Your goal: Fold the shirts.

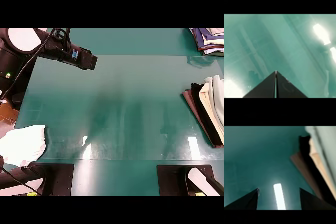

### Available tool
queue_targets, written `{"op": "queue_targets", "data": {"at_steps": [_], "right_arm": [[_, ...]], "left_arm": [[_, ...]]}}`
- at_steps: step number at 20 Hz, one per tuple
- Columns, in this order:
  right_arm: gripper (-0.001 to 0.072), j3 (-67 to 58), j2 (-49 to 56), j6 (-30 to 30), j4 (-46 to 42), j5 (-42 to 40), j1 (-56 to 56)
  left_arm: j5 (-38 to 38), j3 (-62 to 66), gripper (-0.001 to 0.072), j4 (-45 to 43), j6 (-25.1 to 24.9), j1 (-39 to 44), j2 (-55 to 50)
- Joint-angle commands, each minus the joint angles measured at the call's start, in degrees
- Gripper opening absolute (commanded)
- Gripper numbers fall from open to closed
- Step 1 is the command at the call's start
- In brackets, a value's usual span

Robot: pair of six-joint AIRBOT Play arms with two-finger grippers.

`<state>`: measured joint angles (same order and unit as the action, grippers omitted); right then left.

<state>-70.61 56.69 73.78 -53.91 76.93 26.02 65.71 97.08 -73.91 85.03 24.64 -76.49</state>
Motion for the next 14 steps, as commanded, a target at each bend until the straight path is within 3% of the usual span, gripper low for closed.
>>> {"op": "queue_targets", "data": {"at_steps": [1, 5, 14], "right_arm": [[0.0481, -0.1, 2.6, -0.1, 2.9, -0.2, -14.4], [0.0013, -0.1, 6.8, -0.1, 2.9, -0.4, -25.0], [0.0018, -0.1, 9.0, -0.2, 2.9, -0.3, -29.7]], "left_arm": [[-0.8, 0.0, 0.0028, 0.1, 0.0, 0.0, 0.0], [-3.8, 0.0, 0.0027, 0.2, 0.0, 0.0, 0.0], [-9.0, 0.0, 0.0027, 0.2, 0.0, 0.0, 0.0]]}}
